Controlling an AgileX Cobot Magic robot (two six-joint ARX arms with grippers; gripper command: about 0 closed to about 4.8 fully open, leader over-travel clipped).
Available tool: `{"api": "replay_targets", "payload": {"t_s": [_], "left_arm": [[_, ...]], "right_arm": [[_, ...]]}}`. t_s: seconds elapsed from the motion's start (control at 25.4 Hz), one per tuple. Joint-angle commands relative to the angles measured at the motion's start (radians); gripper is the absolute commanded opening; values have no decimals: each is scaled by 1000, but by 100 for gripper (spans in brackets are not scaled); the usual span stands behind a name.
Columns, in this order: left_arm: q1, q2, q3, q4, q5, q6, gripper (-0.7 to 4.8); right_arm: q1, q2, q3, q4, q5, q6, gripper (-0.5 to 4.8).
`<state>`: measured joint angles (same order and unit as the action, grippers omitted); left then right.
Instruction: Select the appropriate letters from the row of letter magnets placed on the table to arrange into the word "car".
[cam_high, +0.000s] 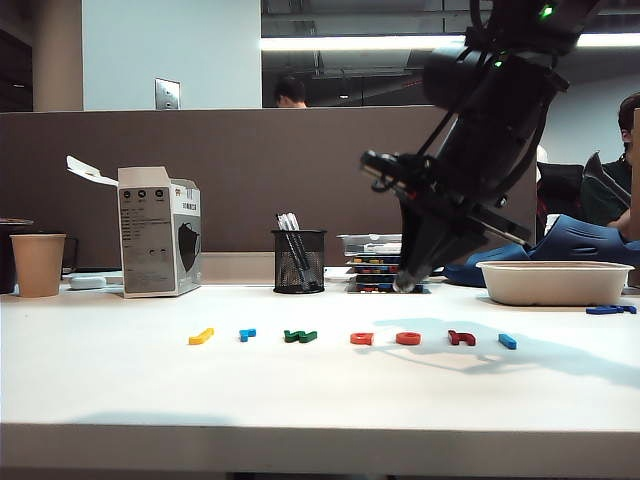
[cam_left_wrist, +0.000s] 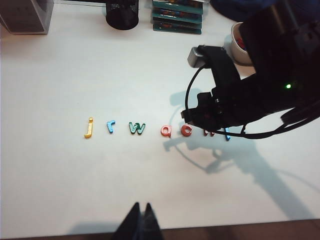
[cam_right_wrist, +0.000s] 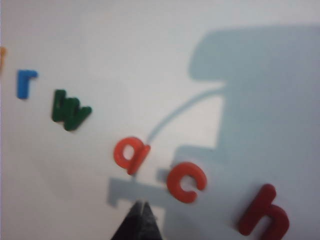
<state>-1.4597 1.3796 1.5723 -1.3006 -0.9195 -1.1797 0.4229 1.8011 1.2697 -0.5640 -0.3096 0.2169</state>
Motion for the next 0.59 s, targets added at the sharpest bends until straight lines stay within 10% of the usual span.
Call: {"api": "replay_targets", "payload": {"t_s": [0.04,0.59], "left_arm": [[0,-2,2,1,-8,1,-5],[0,-2,2,5,-8,1,-5]], "right_arm": [[6,20,5,-8,32,16,-6],[7,80,6,12,61,15,-6]]}}
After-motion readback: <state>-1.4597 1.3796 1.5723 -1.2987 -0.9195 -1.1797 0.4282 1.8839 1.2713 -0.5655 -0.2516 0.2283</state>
